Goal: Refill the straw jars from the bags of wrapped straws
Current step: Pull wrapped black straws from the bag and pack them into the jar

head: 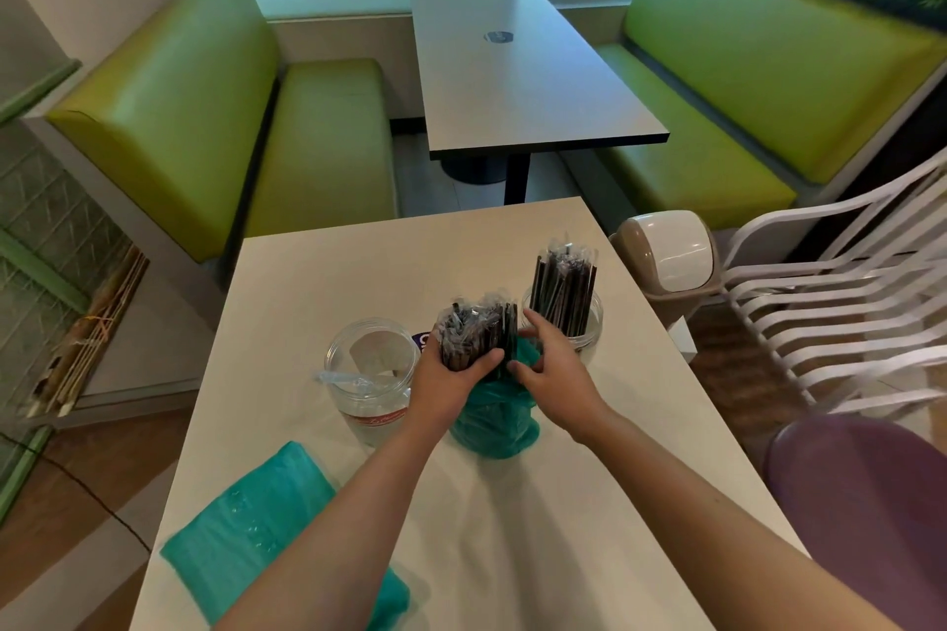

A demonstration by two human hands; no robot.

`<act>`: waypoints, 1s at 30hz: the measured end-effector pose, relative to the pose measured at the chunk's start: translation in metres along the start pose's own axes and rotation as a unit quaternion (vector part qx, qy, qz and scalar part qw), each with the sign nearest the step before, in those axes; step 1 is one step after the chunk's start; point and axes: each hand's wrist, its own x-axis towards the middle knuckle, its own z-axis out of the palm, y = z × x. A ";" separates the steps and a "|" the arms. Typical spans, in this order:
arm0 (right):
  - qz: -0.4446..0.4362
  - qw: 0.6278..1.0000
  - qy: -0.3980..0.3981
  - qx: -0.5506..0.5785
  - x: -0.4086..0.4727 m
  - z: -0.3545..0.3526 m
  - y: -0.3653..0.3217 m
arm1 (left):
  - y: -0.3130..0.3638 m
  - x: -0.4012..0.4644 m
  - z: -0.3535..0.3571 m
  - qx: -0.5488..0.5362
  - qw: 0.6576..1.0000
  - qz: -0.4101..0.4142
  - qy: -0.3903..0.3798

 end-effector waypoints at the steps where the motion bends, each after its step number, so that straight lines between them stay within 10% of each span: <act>1: -0.008 1.000 -0.018 0.003 0.001 -0.001 -0.001 | -0.001 0.000 0.000 -0.001 1.000 0.001 -0.008; 30: 0.009 0.993 -0.016 0.119 0.002 -0.002 0.005 | 0.012 -0.003 0.007 -0.029 0.999 -0.011 -0.011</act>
